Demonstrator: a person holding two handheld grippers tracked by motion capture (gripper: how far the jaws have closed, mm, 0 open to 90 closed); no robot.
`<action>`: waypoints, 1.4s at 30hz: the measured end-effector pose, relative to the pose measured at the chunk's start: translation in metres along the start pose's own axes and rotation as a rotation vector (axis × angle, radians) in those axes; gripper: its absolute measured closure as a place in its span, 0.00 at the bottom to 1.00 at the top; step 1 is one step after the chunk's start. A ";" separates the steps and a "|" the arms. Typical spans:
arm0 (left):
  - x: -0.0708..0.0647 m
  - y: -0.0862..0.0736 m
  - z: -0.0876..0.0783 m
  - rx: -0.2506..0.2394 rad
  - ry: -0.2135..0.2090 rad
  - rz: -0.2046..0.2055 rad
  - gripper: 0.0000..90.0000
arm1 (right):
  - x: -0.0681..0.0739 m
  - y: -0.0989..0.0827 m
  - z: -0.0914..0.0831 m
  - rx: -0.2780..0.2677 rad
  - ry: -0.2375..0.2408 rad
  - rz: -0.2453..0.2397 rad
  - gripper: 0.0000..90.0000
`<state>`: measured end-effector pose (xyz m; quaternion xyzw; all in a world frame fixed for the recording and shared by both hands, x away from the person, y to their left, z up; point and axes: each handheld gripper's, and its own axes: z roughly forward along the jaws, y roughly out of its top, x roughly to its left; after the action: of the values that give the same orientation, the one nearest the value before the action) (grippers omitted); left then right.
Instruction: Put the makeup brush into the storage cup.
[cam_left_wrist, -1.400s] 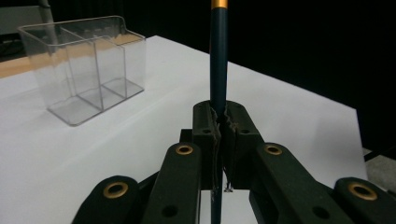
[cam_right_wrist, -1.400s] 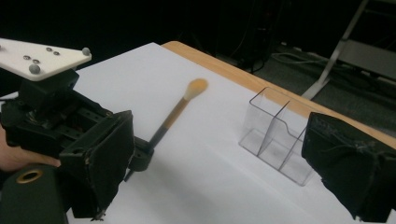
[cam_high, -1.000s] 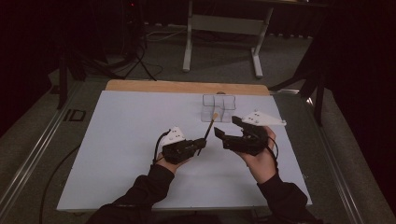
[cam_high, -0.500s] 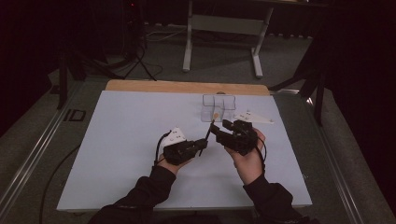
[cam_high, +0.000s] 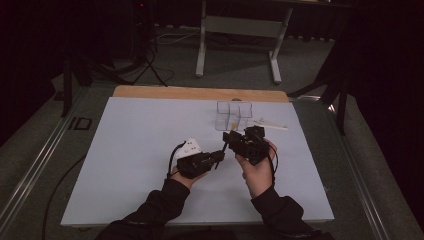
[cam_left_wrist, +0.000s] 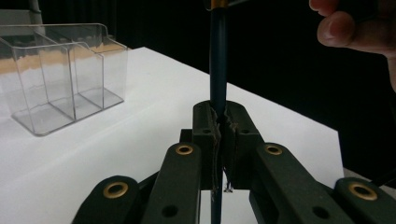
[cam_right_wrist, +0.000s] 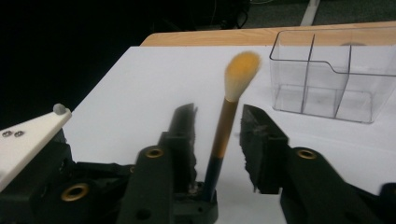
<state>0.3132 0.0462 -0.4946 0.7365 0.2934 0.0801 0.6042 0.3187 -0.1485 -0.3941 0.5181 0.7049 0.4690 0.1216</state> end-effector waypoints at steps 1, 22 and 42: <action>0.000 0.000 0.000 0.000 -0.007 -0.007 0.94 | 0.001 0.000 0.001 0.006 0.003 -0.001 0.79; -0.004 0.017 0.003 0.061 0.018 0.018 0.56 | -0.002 0.003 0.000 0.019 0.025 -0.028 0.93; 0.003 0.022 -0.018 0.151 -0.025 -0.015 0.06 | -0.009 0.032 -0.019 -0.027 0.010 -0.107 0.93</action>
<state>0.3145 0.0610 -0.4704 0.7786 0.2965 0.0440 0.5513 0.3299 -0.1650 -0.3615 0.4758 0.7257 0.4739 0.1497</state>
